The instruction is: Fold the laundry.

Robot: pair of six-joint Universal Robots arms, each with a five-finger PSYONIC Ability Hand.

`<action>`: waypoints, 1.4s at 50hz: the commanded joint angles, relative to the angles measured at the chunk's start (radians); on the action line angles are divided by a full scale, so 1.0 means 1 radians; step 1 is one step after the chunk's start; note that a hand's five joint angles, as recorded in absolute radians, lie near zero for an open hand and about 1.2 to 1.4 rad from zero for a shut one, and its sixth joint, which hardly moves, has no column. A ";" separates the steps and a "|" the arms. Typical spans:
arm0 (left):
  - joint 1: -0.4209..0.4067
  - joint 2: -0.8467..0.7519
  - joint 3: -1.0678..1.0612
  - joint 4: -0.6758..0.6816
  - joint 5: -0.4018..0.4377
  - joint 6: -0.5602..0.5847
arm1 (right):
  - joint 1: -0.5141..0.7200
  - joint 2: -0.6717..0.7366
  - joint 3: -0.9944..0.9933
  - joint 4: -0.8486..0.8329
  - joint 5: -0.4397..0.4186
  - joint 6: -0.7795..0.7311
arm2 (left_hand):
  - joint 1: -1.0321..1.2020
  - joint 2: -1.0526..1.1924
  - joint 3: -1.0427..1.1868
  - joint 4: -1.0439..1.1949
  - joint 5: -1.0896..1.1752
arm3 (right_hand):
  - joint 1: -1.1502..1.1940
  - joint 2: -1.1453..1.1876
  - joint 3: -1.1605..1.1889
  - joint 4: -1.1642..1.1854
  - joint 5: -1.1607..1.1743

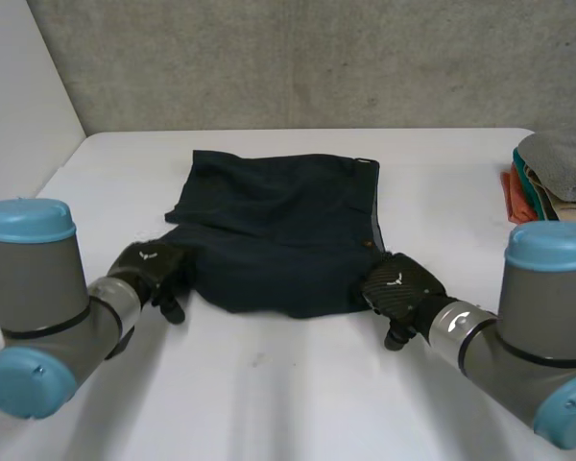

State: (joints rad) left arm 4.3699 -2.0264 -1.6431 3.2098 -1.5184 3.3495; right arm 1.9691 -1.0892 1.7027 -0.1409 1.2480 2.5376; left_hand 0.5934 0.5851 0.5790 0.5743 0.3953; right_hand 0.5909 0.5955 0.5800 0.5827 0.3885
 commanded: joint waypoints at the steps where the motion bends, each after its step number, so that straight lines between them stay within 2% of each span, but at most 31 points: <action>1: -0.001 -0.067 0.091 0.062 -0.016 0.039 | 0.022 0.054 -0.021 -0.187 0.059 0.036 | 0.013 0.022 0.028 0.033 0.037 | -0.055 -0.060 -0.044 -0.047 -0.027; 8: -0.003 -0.139 0.175 0.096 -0.028 0.088 | 0.057 0.097 -0.060 -0.276 0.117 0.035 | 0.002 0.010 0.016 0.021 0.025 | -0.055 -0.060 -0.044 -0.047 -0.027; 13: -0.009 -0.198 0.249 0.097 -0.028 0.125 | 0.077 0.144 -0.106 -0.292 0.139 0.026 | -0.101 -0.093 -0.087 -0.082 -0.077 | -0.052 -0.057 -0.041 -0.044 -0.024; 25: -0.015 -0.331 0.401 0.082 -0.025 0.183 | 0.103 0.264 -0.218 -0.319 0.180 -0.039 | -0.101 -0.093 -0.087 -0.082 -0.078 | 0.030 0.025 0.041 0.038 0.058; 27: -0.013 -0.350 0.414 0.081 -0.022 0.189 | 0.106 0.279 -0.230 -0.344 0.189 -0.048 | -0.005 0.004 0.010 0.014 0.019 | 0.050 0.046 0.061 0.059 0.078; 29: -0.012 -0.354 0.421 0.085 -0.022 0.192 | 0.108 0.285 -0.236 -0.362 0.195 -0.049 | 0.183 0.191 0.197 0.202 0.206 | 0.097 0.093 0.108 0.105 0.125; 30: -0.012 -0.356 0.424 0.088 -0.020 0.189 | 0.108 0.287 -0.241 -0.371 0.199 -0.051 | 0.405 0.413 0.419 0.424 0.428 | 0.129 0.125 0.140 0.138 0.157; 33: -0.012 -0.345 0.419 0.099 -0.011 0.188 | 0.109 0.293 -0.255 -0.404 0.208 -0.054 | 0.767 0.775 0.781 0.786 0.790 | 0.337 0.333 0.348 0.345 0.365; 34: -0.015 -0.330 0.408 0.104 -0.012 0.188 | 0.109 0.293 -0.262 -0.413 0.211 -0.054 | 0.803 0.811 0.817 0.822 0.826 | 0.536 0.531 0.547 0.544 0.564; 36: -0.018 -0.307 0.395 0.105 -0.014 0.185 | 0.109 0.289 -0.268 -0.417 0.212 -0.051 | 0.803 0.811 0.817 0.822 0.826 | 0.760 0.755 0.771 0.768 0.788; 41: -0.027 -0.203 0.324 0.104 -0.020 0.185 | 0.102 0.256 -0.268 -0.398 0.214 -0.048 | 0.803 0.811 0.817 0.822 0.826 | 0.805 0.801 0.816 0.814 0.833; 45: -0.027 -0.086 0.238 0.087 -0.016 0.185 | 0.091 0.213 -0.265 -0.321 0.208 -0.045 | 0.803 0.811 0.817 0.822 0.826 | 0.805 0.801 0.816 0.814 0.833; 49: -0.026 0.024 0.154 0.044 -0.002 0.199 | 0.071 0.155 -0.259 -0.137 0.199 -0.052 | 0.803 0.811 0.817 0.822 0.826 | 0.805 0.801 0.816 0.814 0.833; 53: -0.023 0.141 0.062 -0.095 0.023 0.251 | 0.044 0.072 -0.241 0.116 0.171 -0.111 | 0.803 0.811 0.817 0.822 0.826 | 0.805 0.801 0.816 0.814 0.833; 54: -0.023 0.188 0.022 -0.173 0.035 0.281 | 0.028 0.031 -0.224 0.220 0.160 -0.146 | 0.803 0.811 0.817 0.822 0.826 | 0.805 0.801 0.816 0.814 0.833; 57: -0.024 0.259 -0.036 -0.304 0.056 0.337 | -0.004 -0.035 -0.187 0.366 0.142 -0.198 | 0.803 0.811 0.817 0.822 0.826 | 0.805 0.801 0.816 0.814 0.833; 58: -0.027 0.300 -0.073 -0.394 0.063 0.370 | -0.025 -0.082 -0.157 0.456 0.125 -0.230 | 0.803 0.811 0.817 0.822 0.826 | 0.805 0.801 0.816 0.814 0.833; 62: -0.042 0.379 -0.144 -0.614 0.080 0.444 | -0.074 -0.199 -0.072 0.680 0.068 -0.354 | 0.803 0.811 0.817 0.822 0.826 | 0.805 0.801 0.816 0.814 0.833; 65: -0.065 0.419 -0.149 -0.721 0.098 0.472 | -0.101 -0.244 -0.028 0.760 0.027 -0.442 | 0.803 0.811 0.817 0.822 0.826 | 0.805 0.801 0.816 0.814 0.833; 67: -0.078 0.425 -0.136 -0.722 0.104 0.469 | -0.118 -0.265 -0.008 0.791 -0.024 -0.519 | 0.803 0.811 0.817 0.822 0.826 | 0.805 0.801 0.816 0.814 0.833; 70: -0.102 0.416 -0.093 -0.694 0.100 0.456 | -0.119 -0.259 -0.026 0.781 -0.045 -0.513 | 0.803 0.811 0.817 0.822 0.826 | 0.805 0.801 0.816 0.814 0.833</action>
State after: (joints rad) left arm 4.3080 -1.6195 -1.7828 2.5405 -1.4240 3.8062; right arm 1.8730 -1.3216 1.6603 0.5971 1.2704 2.1030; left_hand 1.1432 1.1933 1.1893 1.1991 1.0067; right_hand 1.0880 1.1751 1.1843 1.1955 0.9973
